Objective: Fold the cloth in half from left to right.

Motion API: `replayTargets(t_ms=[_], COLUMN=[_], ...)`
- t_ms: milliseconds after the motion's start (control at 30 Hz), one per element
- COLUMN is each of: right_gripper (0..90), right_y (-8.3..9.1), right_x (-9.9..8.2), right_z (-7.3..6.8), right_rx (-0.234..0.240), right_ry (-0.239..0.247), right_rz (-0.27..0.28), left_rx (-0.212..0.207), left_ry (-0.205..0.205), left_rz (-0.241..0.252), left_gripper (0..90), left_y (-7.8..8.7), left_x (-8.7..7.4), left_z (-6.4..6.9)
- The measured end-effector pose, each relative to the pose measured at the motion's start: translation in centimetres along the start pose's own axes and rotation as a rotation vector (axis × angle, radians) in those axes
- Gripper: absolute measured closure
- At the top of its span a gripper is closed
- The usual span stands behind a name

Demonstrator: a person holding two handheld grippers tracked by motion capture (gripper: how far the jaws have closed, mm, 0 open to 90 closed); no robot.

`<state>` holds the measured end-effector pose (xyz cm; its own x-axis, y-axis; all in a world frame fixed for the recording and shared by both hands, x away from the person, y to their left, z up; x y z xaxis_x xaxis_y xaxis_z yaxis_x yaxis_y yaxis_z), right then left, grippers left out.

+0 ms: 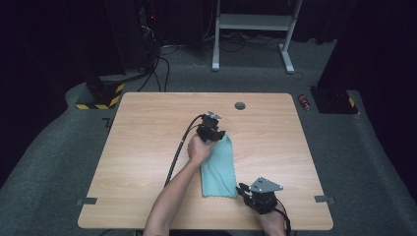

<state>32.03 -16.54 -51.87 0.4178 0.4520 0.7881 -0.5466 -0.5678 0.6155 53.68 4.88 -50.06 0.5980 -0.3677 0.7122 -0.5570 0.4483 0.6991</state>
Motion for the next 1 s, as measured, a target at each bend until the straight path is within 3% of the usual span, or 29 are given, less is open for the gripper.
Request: replayTargets(t_ms=[233,467,767,1000], right_gripper=[74.8,75.2,75.2,75.2], right_y=[-1.7,-2.9,-3.6,-3.8], right_x=[1.6,2.0,2.0,2.0], right_z=[0.4,0.3,0.3,0.2], right_rx=[0.009,0.012,0.014,0.014], right_ry=[0.039,0.049,0.052,0.052], right_rz=[-0.044,-0.075,-0.096,-0.103], left_rx=[0.052,0.044,0.069,0.133], left_ry=[0.019,0.027,-0.020,-0.110], left_rz=[-0.013,-0.035,-0.073,-0.092], left_gripper=[60.1,66.6,83.0,90.0], left_y=[1.1,0.8,0.4,0.3], left_x=[-1.9,-2.3,-2.6,-2.5], left_z=[-1.9,-2.3,-2.3,-1.4])
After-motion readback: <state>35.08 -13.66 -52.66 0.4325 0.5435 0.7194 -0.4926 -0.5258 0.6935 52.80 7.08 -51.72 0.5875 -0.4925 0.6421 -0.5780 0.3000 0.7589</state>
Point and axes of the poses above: each handheld gripper's, and its own axes: y roughly backward along the jaws, x roughly out of its top, z roughly to its right, the point moved 1 cm from there along -y, roughly forward along the jaws, and after that the axes turned 1 degree about -z, right-handed, at the moved point
